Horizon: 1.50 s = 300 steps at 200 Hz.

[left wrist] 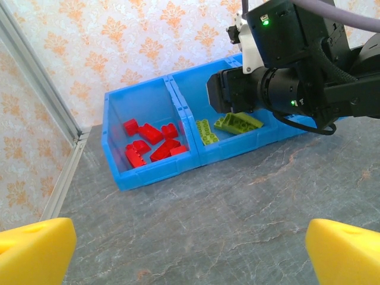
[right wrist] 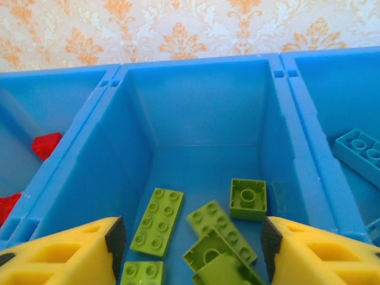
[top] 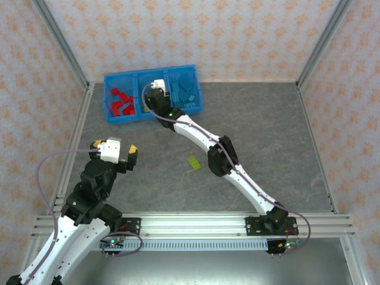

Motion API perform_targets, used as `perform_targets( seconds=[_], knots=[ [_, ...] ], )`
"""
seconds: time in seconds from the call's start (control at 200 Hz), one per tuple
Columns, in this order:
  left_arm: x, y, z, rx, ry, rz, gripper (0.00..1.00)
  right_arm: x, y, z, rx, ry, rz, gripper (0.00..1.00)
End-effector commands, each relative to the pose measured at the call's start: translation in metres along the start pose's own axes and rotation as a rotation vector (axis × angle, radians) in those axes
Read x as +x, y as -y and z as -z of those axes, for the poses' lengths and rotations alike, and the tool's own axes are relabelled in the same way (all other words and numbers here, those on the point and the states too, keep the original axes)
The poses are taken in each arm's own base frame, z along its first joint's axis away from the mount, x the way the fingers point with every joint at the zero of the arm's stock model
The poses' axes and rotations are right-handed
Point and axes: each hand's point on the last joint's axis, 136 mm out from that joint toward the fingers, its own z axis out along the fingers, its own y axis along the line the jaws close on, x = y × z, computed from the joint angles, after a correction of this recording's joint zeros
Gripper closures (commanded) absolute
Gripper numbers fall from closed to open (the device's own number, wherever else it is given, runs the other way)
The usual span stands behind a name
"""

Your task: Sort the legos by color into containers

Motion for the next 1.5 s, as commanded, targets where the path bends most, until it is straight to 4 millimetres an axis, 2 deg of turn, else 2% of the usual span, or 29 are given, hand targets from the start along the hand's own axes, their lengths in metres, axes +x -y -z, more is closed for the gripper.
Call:
perform_targets(
  seconds=[0.0,0.065,0.16,0.27,0.39,0.45,0.49,0.55,0.656,0.721,0.821,0.941,1.036,1.101,1.116,1.196,1.416,1.441,1.496],
  knots=[
    [-0.002,-0.001,-0.004,-0.015,0.026,0.031,0.0,-0.057,-0.028,0.031,-0.112,0.068,-0.045,0.36],
    [-0.002,-0.003,-0.006,-0.029,0.026,0.046,0.0,-0.069,-0.031,0.046,-0.142,0.033,-0.064,0.34],
    [0.002,-0.001,-0.011,-0.029,-0.003,0.049,0.0,-0.088,-0.036,0.079,-0.195,-0.029,-0.085,0.3],
    [0.002,0.0,-0.018,-0.043,-0.083,0.074,0.0,-0.101,-0.031,0.119,-0.228,-0.118,-0.08,0.26],
    [0.001,-0.008,-0.02,-0.122,-0.23,0.24,0.0,-0.098,-0.005,0.162,-0.182,-0.225,-0.033,0.23],
    [0.001,-0.002,-0.019,-0.119,-0.312,0.377,0.0,-0.094,0.01,0.186,-0.148,-0.276,0.0,0.22],
    [0.003,0.004,-0.019,-0.115,-0.368,0.471,0.0,-0.091,0.028,0.204,-0.098,-0.307,0.015,0.2],
    [0.011,0.021,-0.022,-0.081,-0.45,0.604,0.0,-0.086,0.053,0.23,-0.032,-0.327,0.025,0.16],
    [0.027,0.064,-0.026,0.021,-0.582,0.788,0.0,-0.072,0.097,0.275,0.064,-0.33,0.027,0.1],
    [0.039,0.084,-0.023,0.008,-0.649,0.88,0.05,-0.06,0.124,0.301,0.126,-0.326,0.007,0.06],
    [0.056,0.117,-0.017,-0.032,-0.752,0.946,0.09,-0.041,0.16,0.335,0.212,-0.312,-0.042,0.01],
    [0.075,0.164,-0.01,-0.08,-0.876,0.969,0.11,-0.02,0.196,0.363,0.298,-0.282,-0.094,0.01],
    [0.085,0.208,-0.009,-0.08,-0.974,0.919,0.11,-0.016,0.212,0.377,0.34,-0.257,-0.101,0.01],
    [0.093,0.238,-0.01,-0.079,-1.038,0.868,0.13,-0.014,0.22,0.38,0.378,-0.257,-0.078,0.01],
    [0.095,0.244,-0.012,-0.082,-1.051,0.858,0.13,-0.021,0.223,0.386,0.379,-0.238,-0.085,0.01],
    [0.106,0.271,-0.019,-0.106,-1.117,0.802,0.17,-0.028,0.232,0.394,0.412,-0.221,-0.056,0.01],
    [0.127,0.298,-0.053,-0.21,-1.141,0.705,0.22,-0.033,0.246,0.41,0.446,-0.203,-0.023,0.01],
    [0.138,0.302,-0.058,-0.227,-1.15,0.686,0.22,-0.032,0.248,0.412,0.449,-0.205,-0.019,0.01],
    [0.142,0.303,-0.064,-0.245,-1.145,0.669,0.23,-0.031,0.252,0.418,0.457,-0.205,-0.014,0.01]
  ],
)
